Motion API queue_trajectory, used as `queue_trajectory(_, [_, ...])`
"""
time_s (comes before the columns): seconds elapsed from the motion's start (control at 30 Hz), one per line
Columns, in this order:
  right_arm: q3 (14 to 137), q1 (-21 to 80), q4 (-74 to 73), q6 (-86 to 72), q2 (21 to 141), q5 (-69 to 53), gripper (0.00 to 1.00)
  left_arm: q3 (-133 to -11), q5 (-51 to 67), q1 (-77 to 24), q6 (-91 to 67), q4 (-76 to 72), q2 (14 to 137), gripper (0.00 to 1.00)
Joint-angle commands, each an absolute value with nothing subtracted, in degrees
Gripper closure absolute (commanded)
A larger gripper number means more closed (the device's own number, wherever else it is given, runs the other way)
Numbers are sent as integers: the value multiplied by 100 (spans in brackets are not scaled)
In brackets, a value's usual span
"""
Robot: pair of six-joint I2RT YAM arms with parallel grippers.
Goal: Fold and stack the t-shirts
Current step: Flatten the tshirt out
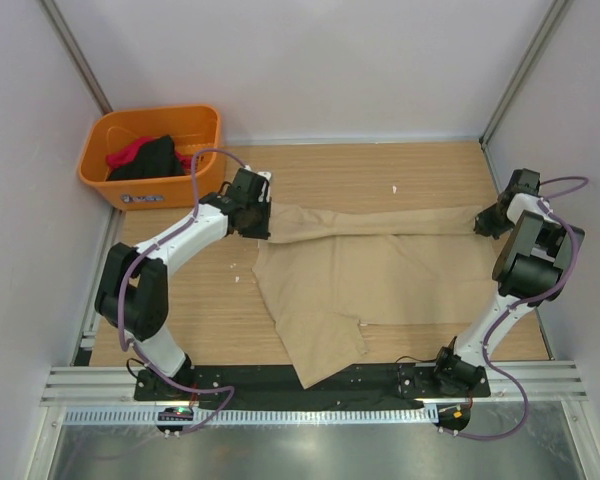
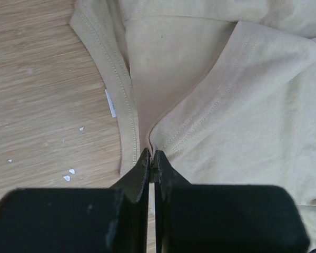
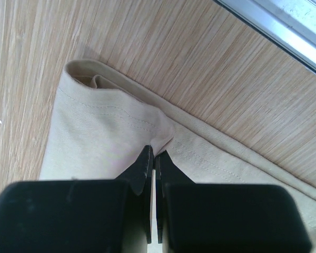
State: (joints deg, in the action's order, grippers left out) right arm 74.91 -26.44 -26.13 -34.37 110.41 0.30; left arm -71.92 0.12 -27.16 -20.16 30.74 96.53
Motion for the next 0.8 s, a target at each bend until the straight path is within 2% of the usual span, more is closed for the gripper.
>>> queue_trajectory(0.0, [7453,-2681,-2479,-3366,10793,167,99,-7242,167,-2725,-1969,3155,9694,100])
queue_trajectory(0.47, [7506,-2681,-2434,-3384,10872,70,98,-7383,44,-2716,-2109,3129,9844,100])
queue_trajectory(0.63, [7918,-2681,-2208,-3594,10916,-263,98,-8022,-483,-2698,-2171,2936,9703,100])
queue_trajectory(0.77, [8305,-2637,-1715,-3981,11241,-694,98,-9006,-641,-2575,-1978,2506,10229,100])
